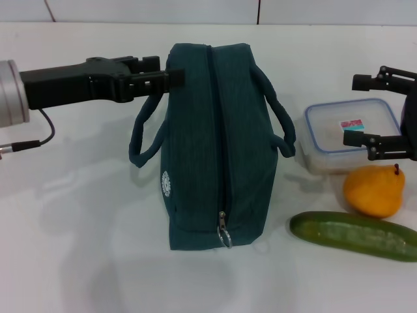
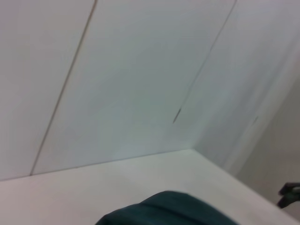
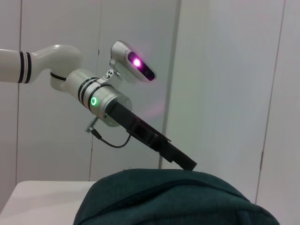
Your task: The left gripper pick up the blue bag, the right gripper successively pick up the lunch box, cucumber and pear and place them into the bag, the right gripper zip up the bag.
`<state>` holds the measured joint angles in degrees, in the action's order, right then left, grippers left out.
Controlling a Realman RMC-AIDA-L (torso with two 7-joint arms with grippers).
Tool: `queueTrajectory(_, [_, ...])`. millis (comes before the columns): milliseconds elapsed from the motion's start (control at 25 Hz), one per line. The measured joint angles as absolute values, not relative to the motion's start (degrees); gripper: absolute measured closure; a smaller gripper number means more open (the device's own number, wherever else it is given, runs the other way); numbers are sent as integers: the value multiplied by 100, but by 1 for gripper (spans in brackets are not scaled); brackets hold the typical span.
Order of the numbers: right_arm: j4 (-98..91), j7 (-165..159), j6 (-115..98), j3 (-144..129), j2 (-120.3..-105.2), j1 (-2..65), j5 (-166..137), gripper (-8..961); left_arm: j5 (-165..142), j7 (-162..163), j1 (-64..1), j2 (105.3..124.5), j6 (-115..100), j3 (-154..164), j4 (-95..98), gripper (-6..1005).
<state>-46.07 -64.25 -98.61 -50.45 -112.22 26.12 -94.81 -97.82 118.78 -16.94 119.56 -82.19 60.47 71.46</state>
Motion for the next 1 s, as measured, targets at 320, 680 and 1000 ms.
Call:
queueTrajectory(320, [-4608, -6416, -9852, -5013, -11228, 2610, -9470, 98, -10086, 11894, -1871, 11962, -7993, 6240, 7124, 298])
queueTrajectory(680, [-4605, -6415, -9824, -5024, -11232, 2610, -9467, 98, -10097, 11912, -1954, 11954, -7943, 6303, 7049, 309])
queueTrajectory(1000, [-4605, -6412, -9837, -5034, -11241, 2583, -9472, 99, -10149, 11822, -2037, 11941, -7769, 6240, 6715, 319])
